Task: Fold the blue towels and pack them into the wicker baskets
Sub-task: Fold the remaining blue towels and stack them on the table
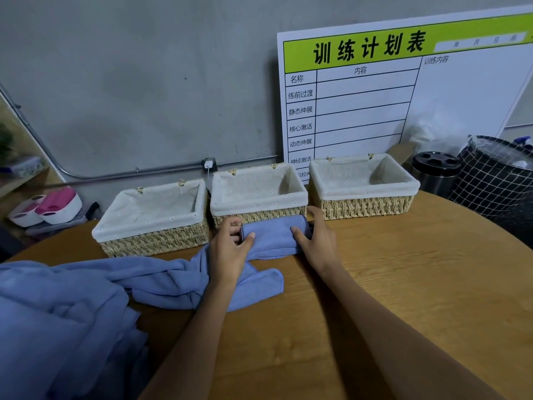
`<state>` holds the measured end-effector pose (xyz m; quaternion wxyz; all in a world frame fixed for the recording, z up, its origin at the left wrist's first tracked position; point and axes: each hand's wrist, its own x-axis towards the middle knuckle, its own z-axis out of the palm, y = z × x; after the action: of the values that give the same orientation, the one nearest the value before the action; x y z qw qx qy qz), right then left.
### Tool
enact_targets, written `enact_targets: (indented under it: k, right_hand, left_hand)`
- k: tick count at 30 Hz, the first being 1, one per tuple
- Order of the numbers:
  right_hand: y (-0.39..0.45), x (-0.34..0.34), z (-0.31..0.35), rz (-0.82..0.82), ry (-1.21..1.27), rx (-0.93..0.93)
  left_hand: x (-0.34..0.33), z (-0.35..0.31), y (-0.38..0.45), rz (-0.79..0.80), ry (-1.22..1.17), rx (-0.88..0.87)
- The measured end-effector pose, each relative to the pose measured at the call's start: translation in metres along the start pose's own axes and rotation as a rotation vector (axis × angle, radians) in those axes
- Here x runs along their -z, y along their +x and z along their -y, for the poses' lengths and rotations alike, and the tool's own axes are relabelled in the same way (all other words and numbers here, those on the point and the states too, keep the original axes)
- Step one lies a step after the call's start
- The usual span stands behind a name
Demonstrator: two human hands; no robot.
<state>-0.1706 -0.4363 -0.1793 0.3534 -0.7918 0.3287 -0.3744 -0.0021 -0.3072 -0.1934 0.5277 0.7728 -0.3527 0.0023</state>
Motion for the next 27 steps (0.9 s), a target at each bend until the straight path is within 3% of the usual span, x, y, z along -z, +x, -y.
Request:
enact_targets:
  k: [11,14,19,23,27]
  right_hand:
    - [-0.004,0.004,0.003,-0.026,0.081,-0.011]
    - [-0.013,0.010,0.006,-0.120,-0.002,0.074]
    - [-0.048,-0.006,0.042,-0.048,-0.015,0.348]
    - [-0.072,-0.048,0.081,0.232,-0.018,0.428]
    - [-0.087,-0.085,0.106,0.387,-0.093,0.549]
  left_hand:
    - [0.012,-0.017,-0.006,-0.075,-0.139,-0.092]
    - [0.043,-0.034,-0.009,0.094,-0.090,-0.156]
    - [0.135,-0.055,-0.002,0.617,0.214,-0.179]
    - [0.187,-0.053,-0.010,0.686,0.565,-0.244]
    - [0.224,-0.055,-0.022,0.659,0.576,-0.250]
